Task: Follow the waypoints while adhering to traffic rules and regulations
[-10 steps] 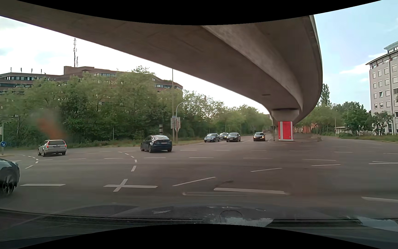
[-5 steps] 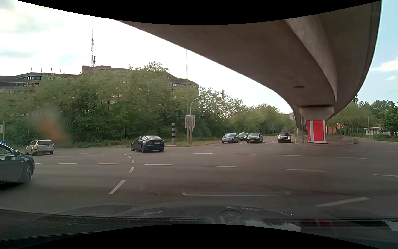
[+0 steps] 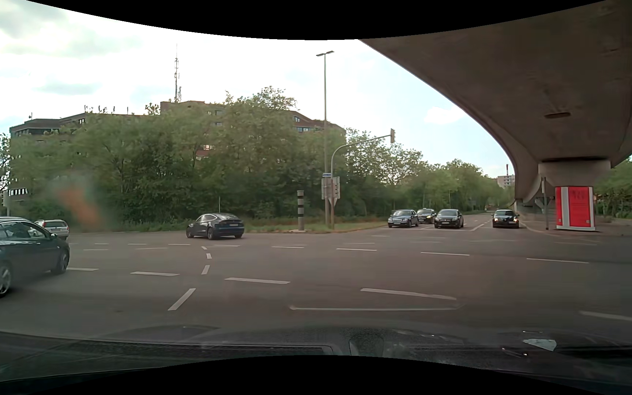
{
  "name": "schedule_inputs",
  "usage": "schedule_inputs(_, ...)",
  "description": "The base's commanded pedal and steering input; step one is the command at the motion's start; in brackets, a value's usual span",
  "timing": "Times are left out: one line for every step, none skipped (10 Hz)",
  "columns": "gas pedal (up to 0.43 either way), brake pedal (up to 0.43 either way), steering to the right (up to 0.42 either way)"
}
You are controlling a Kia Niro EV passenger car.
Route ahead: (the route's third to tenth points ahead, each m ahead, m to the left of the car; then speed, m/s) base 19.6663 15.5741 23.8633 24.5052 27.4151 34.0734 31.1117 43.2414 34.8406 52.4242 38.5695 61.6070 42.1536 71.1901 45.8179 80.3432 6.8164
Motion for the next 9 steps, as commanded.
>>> schedule_inputs(0.11, 0.0, -0.144)
schedule_inputs(0.11, 0.0, -0.143)
schedule_inputs(0.11, 0.0, -0.145)
schedule_inputs(0.11, 0.0, -0.151)
schedule_inputs(0.11, 0.0, -0.156)
schedule_inputs(0.11, 0.0, -0.157)
schedule_inputs(0.11, 0.0, -0.156)
schedule_inputs(0.11, 0.0, -0.153)
schedule_inputs(0.11, 0.0, -0.143)
